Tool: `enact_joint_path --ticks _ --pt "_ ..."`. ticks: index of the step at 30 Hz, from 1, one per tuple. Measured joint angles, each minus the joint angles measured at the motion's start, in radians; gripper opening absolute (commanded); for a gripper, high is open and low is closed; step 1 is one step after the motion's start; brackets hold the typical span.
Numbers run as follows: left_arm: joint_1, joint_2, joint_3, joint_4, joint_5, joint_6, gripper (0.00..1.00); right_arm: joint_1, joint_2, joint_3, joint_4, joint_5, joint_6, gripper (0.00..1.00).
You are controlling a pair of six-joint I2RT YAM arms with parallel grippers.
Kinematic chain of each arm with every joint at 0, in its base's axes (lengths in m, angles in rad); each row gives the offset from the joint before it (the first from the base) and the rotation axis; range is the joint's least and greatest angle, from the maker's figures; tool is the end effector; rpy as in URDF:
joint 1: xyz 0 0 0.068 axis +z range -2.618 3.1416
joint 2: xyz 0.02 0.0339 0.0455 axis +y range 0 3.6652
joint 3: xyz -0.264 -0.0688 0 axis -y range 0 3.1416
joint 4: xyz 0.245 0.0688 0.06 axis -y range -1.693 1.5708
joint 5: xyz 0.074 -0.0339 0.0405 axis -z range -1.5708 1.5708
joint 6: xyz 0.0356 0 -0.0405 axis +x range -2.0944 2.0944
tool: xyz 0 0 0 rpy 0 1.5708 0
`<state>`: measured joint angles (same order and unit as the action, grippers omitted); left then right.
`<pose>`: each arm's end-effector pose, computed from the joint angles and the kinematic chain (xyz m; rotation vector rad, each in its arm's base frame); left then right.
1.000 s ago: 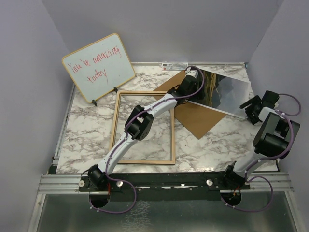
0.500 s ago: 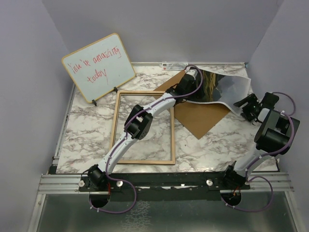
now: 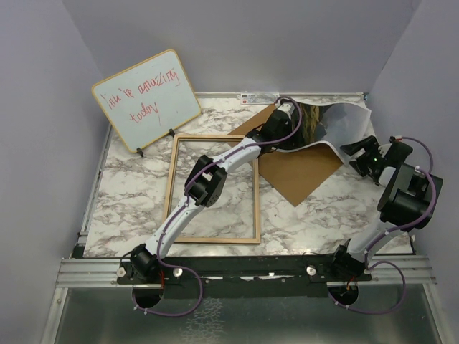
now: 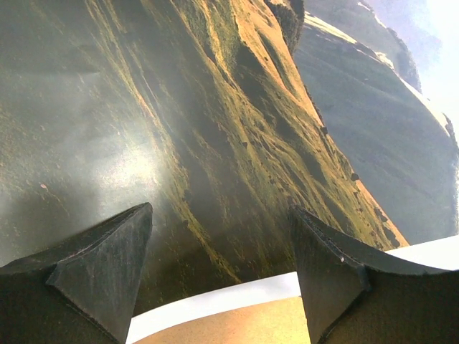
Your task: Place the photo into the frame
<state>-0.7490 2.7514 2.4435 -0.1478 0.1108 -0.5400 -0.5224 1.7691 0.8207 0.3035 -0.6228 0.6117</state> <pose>0.4470 -0.4210 0.1487 0.2981 2.1298 -0.9004 0.3101 -0.1546 0.1464 0.8604 1.9918 0.7366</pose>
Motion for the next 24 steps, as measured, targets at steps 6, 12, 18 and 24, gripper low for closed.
enact_joint_path --ticks 6,12,18,24 --pt "0.000 0.000 -0.008 0.011 -0.001 0.000 0.78 0.000 0.000 -0.021 0.153 -0.023 0.096 0.95" --pt "0.000 0.000 -0.011 0.019 -0.007 0.002 0.78 0.000 0.000 -0.069 0.308 -0.063 0.213 0.97" --pt "0.001 0.000 -0.011 0.019 -0.013 0.001 0.78 0.000 -0.004 -0.109 0.425 -0.075 0.320 1.00" --pt "0.004 0.000 -0.013 0.022 -0.015 -0.004 0.78 0.000 -0.005 -0.137 0.560 -0.074 0.447 1.00"
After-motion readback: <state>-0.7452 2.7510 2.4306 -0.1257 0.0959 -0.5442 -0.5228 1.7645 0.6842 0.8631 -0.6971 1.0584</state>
